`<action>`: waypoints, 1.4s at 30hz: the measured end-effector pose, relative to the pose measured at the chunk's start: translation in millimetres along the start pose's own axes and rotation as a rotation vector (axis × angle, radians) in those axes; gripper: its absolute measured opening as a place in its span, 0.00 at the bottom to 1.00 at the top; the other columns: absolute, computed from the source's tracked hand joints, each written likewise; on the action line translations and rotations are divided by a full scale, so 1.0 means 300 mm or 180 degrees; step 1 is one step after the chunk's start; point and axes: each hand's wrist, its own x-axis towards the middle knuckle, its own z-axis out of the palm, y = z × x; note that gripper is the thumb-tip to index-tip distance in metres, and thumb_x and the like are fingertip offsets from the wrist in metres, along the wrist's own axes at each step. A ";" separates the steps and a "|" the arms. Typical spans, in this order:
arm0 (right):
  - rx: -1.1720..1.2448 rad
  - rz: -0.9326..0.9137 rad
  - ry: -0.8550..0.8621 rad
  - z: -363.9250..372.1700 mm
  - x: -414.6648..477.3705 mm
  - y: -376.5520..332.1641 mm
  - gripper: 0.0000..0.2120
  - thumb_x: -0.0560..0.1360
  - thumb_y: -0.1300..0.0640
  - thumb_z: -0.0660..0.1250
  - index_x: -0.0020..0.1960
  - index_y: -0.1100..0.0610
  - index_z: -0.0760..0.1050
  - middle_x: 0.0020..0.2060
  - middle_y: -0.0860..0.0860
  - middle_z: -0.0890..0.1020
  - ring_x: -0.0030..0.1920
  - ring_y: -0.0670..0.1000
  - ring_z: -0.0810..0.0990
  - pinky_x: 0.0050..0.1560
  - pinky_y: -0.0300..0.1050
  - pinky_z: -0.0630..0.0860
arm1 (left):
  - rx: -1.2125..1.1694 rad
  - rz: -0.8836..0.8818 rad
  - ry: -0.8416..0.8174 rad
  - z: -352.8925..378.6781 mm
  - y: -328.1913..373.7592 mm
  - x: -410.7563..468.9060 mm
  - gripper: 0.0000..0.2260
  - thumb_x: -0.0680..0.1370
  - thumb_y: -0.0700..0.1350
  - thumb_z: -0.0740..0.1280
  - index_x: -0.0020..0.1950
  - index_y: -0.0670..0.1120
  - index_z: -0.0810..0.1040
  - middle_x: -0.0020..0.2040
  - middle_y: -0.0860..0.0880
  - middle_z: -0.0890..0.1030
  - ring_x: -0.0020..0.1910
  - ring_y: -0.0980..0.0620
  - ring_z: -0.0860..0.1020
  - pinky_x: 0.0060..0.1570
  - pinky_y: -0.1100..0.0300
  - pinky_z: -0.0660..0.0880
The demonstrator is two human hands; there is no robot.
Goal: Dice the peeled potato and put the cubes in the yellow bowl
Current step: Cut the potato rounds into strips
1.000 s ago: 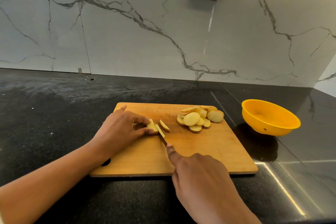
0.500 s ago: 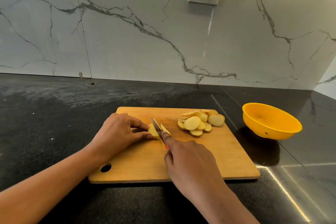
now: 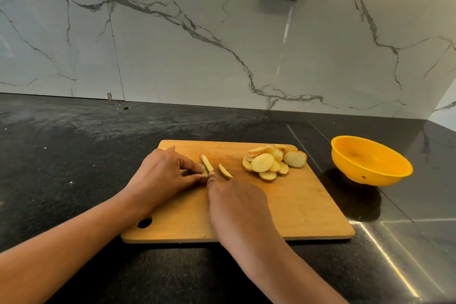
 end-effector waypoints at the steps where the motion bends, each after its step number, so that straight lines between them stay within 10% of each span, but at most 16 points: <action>1: -0.0014 -0.0028 -0.0111 -0.008 0.005 -0.005 0.20 0.81 0.60 0.55 0.72 0.58 0.62 0.54 0.55 0.77 0.51 0.55 0.77 0.28 0.42 0.60 | 0.0016 -0.0004 0.0012 0.000 0.003 -0.001 0.11 0.69 0.52 0.74 0.48 0.50 0.84 0.45 0.57 0.84 0.40 0.63 0.80 0.72 0.57 0.57; 8: -0.0003 0.0045 -0.0271 0.014 -0.133 0.004 0.30 0.82 0.60 0.54 0.78 0.54 0.42 0.34 0.51 0.65 0.31 0.50 0.62 0.28 0.42 0.60 | -0.0067 -0.0076 -0.0171 -0.014 0.015 -0.001 0.19 0.64 0.61 0.67 0.47 0.53 0.84 0.43 0.57 0.84 0.39 0.58 0.81 0.72 0.59 0.53; 19: 0.0514 0.0174 0.0050 -0.042 -0.278 0.121 0.28 0.81 0.43 0.51 0.75 0.36 0.39 0.41 0.44 0.73 0.41 0.44 0.73 0.41 0.37 0.72 | -0.0358 -0.0273 -0.0238 -0.016 0.005 0.005 0.18 0.61 0.60 0.70 0.47 0.55 0.83 0.34 0.65 0.79 0.39 0.69 0.78 0.68 0.64 0.62; 22: 0.0567 0.0441 0.0907 -0.041 -0.224 0.185 0.25 0.82 0.45 0.51 0.76 0.37 0.46 0.34 0.42 0.72 0.34 0.42 0.72 0.32 0.35 0.69 | -0.0625 -0.0378 -0.0303 -0.028 0.017 0.008 0.21 0.60 0.60 0.72 0.51 0.57 0.80 0.44 0.65 0.79 0.46 0.71 0.77 0.52 0.74 0.72; 27: 0.0725 0.0658 0.1349 0.031 -0.035 0.261 0.24 0.82 0.49 0.55 0.76 0.42 0.54 0.36 0.43 0.75 0.32 0.43 0.70 0.29 0.33 0.63 | -0.0265 -0.0474 -0.0884 -0.003 0.047 0.031 0.30 0.68 0.59 0.71 0.68 0.57 0.69 0.66 0.56 0.73 0.66 0.56 0.69 0.62 0.62 0.66; 31: 0.0910 0.0500 0.1373 0.066 -0.044 0.269 0.25 0.81 0.49 0.56 0.76 0.42 0.53 0.39 0.45 0.77 0.36 0.44 0.74 0.33 0.35 0.70 | -0.0230 -0.0494 -0.1249 0.006 0.045 0.062 0.27 0.69 0.60 0.69 0.67 0.58 0.71 0.63 0.53 0.76 0.61 0.53 0.72 0.51 0.70 0.66; 42: 0.1088 0.0568 0.1338 0.087 -0.053 0.284 0.24 0.82 0.48 0.55 0.76 0.41 0.54 0.42 0.47 0.80 0.38 0.46 0.76 0.35 0.40 0.72 | -0.0558 -0.0297 -0.1144 -0.014 0.022 0.070 0.22 0.63 0.65 0.70 0.54 0.59 0.79 0.59 0.58 0.76 0.62 0.57 0.71 0.66 0.56 0.66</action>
